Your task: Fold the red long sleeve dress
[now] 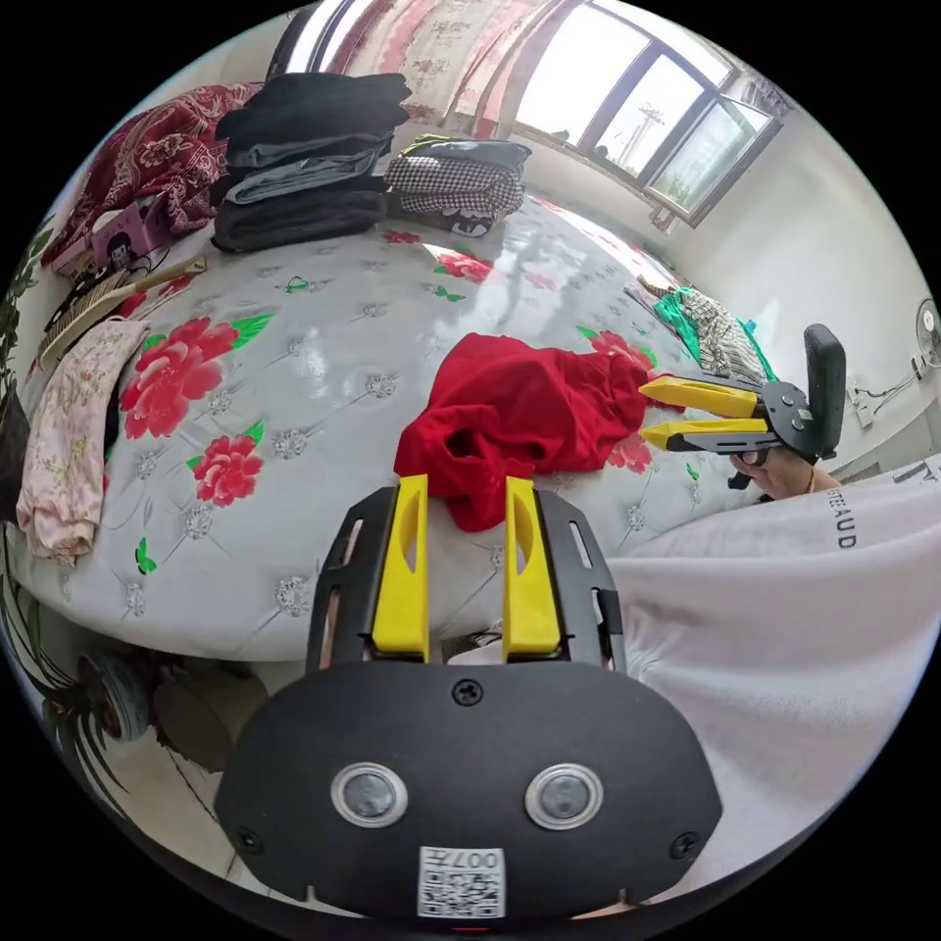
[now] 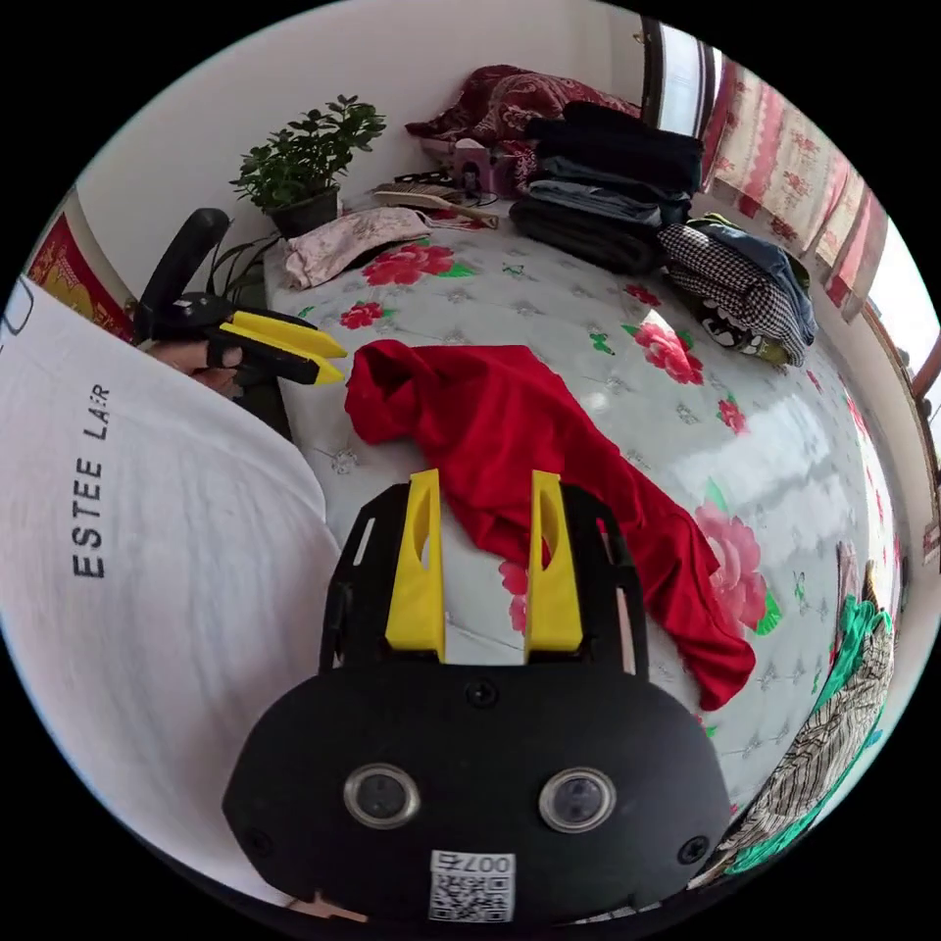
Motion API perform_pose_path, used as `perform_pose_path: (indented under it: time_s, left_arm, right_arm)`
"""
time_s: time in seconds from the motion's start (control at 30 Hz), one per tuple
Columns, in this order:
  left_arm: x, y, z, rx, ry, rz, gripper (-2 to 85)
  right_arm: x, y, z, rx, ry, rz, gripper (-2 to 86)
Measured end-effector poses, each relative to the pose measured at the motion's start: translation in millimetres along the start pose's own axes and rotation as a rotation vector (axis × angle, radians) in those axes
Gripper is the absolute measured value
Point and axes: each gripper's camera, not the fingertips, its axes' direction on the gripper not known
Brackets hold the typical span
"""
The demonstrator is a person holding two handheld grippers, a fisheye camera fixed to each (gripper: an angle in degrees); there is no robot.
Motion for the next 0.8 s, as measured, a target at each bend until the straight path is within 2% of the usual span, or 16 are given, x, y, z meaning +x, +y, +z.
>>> perform_pose_path:
  time_s: [0.17,0.23,0.33,0.4,0.5,0.67,0.8]
  left_arm:
    - [24,-5,36,-0.107,-0.057,0.103,12.6]
    - [29,-12,51,-0.163,-0.065,0.133,10.7]
    - [32,-24,67,-0.232,-0.161,0.145,4.6]
    - [29,-32,58,-0.187,-0.194,0.115,0.7]
    - [24,-47,30,-0.111,-0.179,0.074,-0.5]
    - [49,-76,-89,0.255,-0.11,0.123,-0.9]
    - [86,-81,-176,0.502,-0.062,0.223,-1.0]
  right_arm:
    - [-2,-23,69,-0.176,0.064,-0.057,8.0]
    - [11,-24,61,-0.143,0.037,-0.013,5.9]
    - [38,-21,1,0.016,-0.002,0.101,2.8]
    - [52,-12,-52,0.152,0.028,0.15,1.6]
    - [71,10,-137,0.316,0.108,0.224,0.5]
    - [61,62,-268,0.561,0.313,0.339,0.0]
    - [25,91,-335,0.725,0.513,0.38,-0.1]
